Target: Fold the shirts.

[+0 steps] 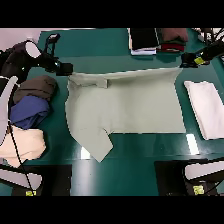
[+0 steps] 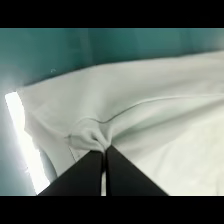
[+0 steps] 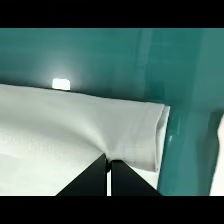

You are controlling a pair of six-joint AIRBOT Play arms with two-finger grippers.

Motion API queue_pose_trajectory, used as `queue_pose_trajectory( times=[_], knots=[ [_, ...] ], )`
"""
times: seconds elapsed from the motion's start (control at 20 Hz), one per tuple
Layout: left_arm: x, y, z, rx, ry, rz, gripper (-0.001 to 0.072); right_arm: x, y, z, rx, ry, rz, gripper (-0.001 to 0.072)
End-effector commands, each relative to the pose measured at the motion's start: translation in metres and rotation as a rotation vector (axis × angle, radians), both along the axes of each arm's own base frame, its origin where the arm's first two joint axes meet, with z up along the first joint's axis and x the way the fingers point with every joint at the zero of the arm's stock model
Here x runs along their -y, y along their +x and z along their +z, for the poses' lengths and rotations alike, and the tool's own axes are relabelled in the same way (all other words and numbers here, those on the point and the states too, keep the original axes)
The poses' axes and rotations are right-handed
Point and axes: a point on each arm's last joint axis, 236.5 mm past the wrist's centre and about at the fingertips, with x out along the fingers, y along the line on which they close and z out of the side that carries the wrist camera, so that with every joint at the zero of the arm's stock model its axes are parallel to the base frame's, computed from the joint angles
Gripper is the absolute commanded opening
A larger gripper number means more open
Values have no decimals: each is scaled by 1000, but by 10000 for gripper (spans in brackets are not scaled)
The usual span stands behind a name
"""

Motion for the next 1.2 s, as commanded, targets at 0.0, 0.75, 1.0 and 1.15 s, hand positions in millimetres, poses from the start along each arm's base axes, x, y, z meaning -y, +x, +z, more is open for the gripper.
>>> queue_pose_trajectory(
  times=[0.0, 0.75, 1.0, 1.15],
  knots=[
    [2, -20, -24, -95, 10, -39, 24, 22, -21, -31, -104, -94, -11, 14],
    [-9, -81, -62, -282, 36, -14, 539, 2, -66, -64, -207, -57, -8, 401],
    [-28, -182, -73, -384, 48, 64, 540, -7, -125, -42, -193, -64, 0, 399],
    [-32, -256, -105, -478, 25, 101, 540, -14, -146, -44, -174, -67, 3, 399]
  ],
)
